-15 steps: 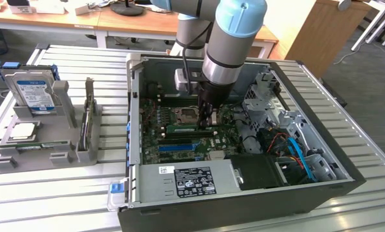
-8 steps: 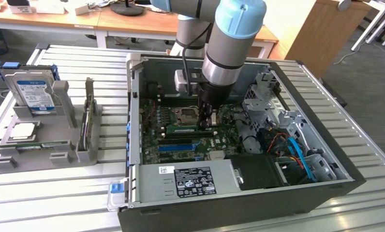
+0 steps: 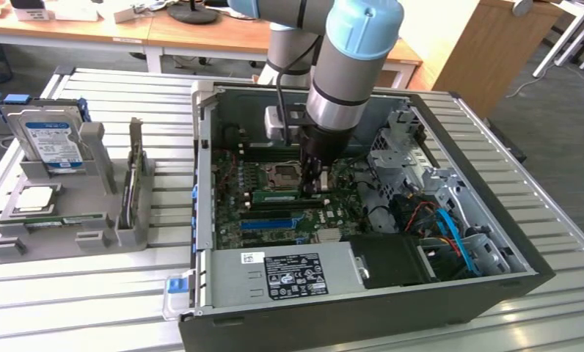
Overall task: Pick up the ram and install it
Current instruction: 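Insert the ram into the slot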
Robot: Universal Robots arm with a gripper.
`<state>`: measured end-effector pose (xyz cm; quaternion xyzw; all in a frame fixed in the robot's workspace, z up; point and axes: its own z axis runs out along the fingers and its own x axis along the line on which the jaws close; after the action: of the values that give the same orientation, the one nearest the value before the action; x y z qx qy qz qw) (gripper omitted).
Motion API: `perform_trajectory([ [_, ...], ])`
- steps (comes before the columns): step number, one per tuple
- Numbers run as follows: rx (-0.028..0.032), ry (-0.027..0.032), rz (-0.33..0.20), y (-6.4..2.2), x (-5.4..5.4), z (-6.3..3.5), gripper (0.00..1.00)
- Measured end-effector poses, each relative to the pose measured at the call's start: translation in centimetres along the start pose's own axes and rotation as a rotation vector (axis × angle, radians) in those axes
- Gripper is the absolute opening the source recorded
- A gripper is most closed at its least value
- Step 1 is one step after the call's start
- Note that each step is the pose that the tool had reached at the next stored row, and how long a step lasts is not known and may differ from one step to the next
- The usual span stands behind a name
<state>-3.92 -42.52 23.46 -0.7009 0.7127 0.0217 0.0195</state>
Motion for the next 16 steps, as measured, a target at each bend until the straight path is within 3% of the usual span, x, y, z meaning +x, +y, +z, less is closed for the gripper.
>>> perform_trajectory([
  [16, -0.0002, 0.0004, 0.000, 0.01, -0.09, 0.07, 0.12],
])
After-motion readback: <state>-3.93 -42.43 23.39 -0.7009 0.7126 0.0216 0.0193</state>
